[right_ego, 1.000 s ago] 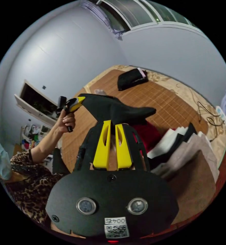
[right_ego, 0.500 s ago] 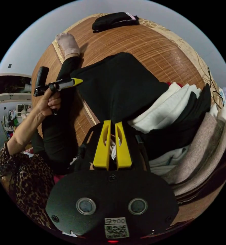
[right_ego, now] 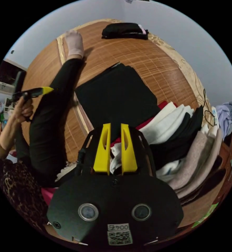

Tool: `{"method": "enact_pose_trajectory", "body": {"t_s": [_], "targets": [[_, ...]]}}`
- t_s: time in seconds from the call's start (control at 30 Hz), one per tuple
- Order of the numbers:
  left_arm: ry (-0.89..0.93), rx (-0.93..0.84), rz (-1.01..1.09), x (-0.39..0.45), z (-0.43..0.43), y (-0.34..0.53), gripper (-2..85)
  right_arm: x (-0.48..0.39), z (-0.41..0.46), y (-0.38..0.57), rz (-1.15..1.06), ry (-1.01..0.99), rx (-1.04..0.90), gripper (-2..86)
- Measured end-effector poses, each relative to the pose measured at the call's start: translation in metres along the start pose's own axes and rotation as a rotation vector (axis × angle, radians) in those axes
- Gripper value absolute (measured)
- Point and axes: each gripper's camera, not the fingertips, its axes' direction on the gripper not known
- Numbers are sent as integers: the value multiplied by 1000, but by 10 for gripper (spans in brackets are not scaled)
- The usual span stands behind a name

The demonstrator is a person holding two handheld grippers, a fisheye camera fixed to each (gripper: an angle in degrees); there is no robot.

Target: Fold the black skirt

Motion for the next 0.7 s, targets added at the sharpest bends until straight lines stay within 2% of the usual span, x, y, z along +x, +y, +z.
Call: {"method": "enact_pose_trajectory", "body": {"t_s": [0.1,0.2,0.27,0.4,0.53,0.7], "targets": [[-64,62,77,12,-37,51,17,-27,34,-11,-72,31,-55,72],[-204,110,124,18,-79,120,12,-44,81,-16,-92,63,-219,77],[-350,131,113,17,-111,183,7,-60,109,-16,-120,104,-279,78],[-627,102,61,10,-142,282,3,-82,131,-4,-129,132,-268,76],[-795,95,-71,-5,-169,367,1,-107,104,26,-74,197,-40,71],[-811,113,-207,-20,-181,417,1,-157,48,92,-34,-83,293,69]]}}
